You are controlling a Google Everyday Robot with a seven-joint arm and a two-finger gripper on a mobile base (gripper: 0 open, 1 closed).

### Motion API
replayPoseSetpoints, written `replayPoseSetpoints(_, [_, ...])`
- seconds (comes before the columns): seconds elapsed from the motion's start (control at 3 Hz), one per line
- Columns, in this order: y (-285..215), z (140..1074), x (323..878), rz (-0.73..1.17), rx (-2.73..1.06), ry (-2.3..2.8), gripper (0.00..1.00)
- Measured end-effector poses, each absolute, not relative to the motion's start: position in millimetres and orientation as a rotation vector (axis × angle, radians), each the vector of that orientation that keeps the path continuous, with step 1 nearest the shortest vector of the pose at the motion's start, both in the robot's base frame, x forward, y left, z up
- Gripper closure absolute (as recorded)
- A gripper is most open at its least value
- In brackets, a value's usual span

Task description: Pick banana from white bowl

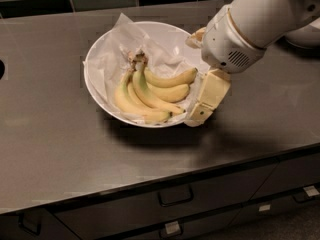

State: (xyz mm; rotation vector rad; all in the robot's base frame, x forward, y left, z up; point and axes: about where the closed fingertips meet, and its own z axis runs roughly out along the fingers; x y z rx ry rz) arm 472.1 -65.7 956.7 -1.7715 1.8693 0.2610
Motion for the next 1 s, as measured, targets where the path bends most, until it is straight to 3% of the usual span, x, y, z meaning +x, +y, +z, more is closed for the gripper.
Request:
replayPoseSetpoints(0.33, [-66, 957, 472, 0.260, -1.772, 1.869, 0.00])
replayPoseSetpoints(1.0, [-45, 937, 487, 0.358, -1.764, 1.839, 0.12])
